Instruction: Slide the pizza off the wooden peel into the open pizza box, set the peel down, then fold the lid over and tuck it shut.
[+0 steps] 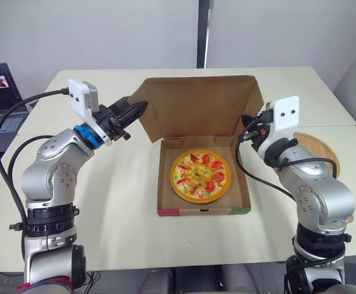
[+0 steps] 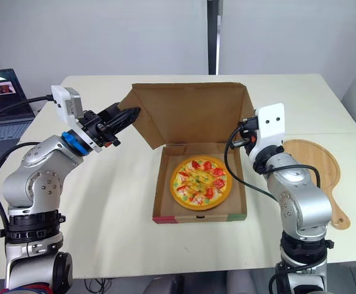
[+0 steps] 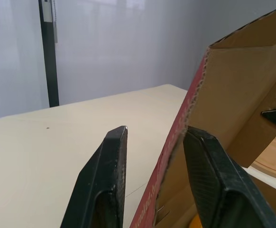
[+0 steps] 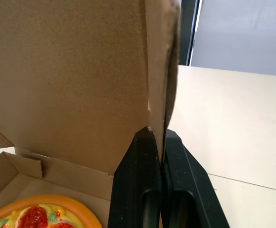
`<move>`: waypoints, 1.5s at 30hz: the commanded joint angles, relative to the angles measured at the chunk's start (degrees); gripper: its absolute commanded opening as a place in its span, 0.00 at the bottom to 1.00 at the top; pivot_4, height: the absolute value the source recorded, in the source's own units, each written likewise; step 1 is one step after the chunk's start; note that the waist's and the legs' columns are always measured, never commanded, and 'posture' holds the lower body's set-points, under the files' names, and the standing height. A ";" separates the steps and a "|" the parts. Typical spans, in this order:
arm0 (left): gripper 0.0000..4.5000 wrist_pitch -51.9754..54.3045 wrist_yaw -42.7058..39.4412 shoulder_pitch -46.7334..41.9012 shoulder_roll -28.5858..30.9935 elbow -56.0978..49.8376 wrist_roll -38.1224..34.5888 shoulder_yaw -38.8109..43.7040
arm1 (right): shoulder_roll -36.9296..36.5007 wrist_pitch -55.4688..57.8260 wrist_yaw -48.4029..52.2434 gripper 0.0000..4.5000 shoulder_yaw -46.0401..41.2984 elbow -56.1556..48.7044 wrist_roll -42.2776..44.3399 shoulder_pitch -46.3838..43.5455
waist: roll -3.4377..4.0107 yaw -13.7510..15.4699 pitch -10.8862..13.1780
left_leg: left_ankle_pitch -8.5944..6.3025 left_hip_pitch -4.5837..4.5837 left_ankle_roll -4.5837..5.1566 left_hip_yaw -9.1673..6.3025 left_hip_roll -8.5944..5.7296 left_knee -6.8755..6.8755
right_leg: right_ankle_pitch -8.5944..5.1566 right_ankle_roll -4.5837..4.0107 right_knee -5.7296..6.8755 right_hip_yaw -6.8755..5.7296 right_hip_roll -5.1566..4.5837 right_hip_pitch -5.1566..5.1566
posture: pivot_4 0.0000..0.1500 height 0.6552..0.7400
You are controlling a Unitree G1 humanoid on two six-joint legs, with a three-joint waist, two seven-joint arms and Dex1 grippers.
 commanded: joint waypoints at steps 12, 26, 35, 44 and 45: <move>0.01 1.76 7.54 2.95 -1.27 -8.75 -0.86 -0.71 | 0.16 -2.03 -0.16 0.00 0.42 -0.93 0.74 -1.65 | 0.01 0.01 0.00 | 0.00 0.01 0.00 0.01 0.01 -0.02 | 0.00 0.00 0.00 0.01 0.00 0.01 | 1.00 1.00; 0.01 0.83 9.00 -8.03 -10.23 0.85 1.53 -8.12 | 0.43 -3.12 -3.72 0.00 0.24 -0.31 -2.05 -2.64 | -0.01 0.00 0.01 | 0.00 -0.02 0.00 0.01 -0.02 0.00 | 0.00 0.00 -0.02 0.00 0.00 0.00 | 1.00 1.00; 0.01 8.14 12.92 -4.30 -13.13 -4.70 -4.00 -5.87 | 1.85 0.68 -4.66 0.00 -0.89 -4.89 -0.89 -0.96 | -0.01 0.13 0.01 | 0.00 -0.02 0.00 0.00 -0.03 0.00 | 0.00 0.00 -0.02 0.02 -0.01 0.01 | 1.00 1.00; 0.01 13.86 17.22 -0.44 -14.09 -10.24 -9.11 -3.48 | 8.49 7.64 -7.57 0.00 0.42 -12.85 -0.05 3.36 | 0.00 0.16 0.01 | 0.00 0.01 0.00 -0.02 -0.01 0.00 | 0.00 0.00 0.00 0.01 0.00 0.03 | 1.00 1.00; 0.01 14.17 17.53 -0.20 -14.20 -10.62 -9.58 -3.46 | 8.94 8.17 -7.72 0.00 0.54 -13.44 -0.08 3.80 | 0.00 0.16 0.01 | 0.00 0.01 0.00 -0.01 -0.01 0.00 | 0.00 0.00 0.00 0.01 0.00 0.03 | 1.00 1.00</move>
